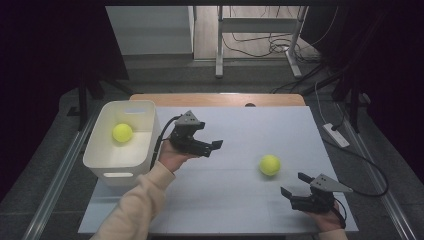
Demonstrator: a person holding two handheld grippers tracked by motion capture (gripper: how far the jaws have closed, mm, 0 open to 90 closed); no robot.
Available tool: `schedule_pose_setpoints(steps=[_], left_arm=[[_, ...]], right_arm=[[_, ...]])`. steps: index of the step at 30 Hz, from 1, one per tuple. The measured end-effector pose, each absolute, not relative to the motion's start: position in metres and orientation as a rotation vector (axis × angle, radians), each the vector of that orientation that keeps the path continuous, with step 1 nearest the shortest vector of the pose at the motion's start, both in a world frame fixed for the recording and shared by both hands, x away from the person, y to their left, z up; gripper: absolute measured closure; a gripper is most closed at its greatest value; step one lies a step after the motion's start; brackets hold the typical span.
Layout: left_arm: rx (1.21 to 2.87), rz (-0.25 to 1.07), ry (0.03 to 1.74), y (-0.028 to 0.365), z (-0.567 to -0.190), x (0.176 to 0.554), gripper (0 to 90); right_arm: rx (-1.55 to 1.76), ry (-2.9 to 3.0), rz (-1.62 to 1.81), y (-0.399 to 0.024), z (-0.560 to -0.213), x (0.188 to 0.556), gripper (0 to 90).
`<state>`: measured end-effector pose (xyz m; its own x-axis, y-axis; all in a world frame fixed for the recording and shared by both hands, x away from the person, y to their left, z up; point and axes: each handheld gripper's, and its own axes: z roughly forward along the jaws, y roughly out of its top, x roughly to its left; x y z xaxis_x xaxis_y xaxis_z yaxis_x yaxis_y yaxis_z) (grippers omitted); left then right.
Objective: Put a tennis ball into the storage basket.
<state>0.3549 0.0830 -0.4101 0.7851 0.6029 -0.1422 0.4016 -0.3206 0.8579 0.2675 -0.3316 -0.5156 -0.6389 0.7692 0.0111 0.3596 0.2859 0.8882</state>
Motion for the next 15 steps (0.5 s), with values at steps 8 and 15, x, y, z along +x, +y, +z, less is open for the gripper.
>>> schedule_pose_setpoints(steps=[8, 15], left_arm=[[1.973, 0.227, 0.734, 0.072, -0.415, 0.359, 6.6], [1.986, 0.204, 0.713, 0.062, -0.421, 0.367, 6.4]], right_arm=[[1.014, 2.138, 1.305, -0.332, -0.516, 0.266, 12.9], [1.027, 2.136, 1.328, -0.331, -0.516, 0.265, 12.9]])
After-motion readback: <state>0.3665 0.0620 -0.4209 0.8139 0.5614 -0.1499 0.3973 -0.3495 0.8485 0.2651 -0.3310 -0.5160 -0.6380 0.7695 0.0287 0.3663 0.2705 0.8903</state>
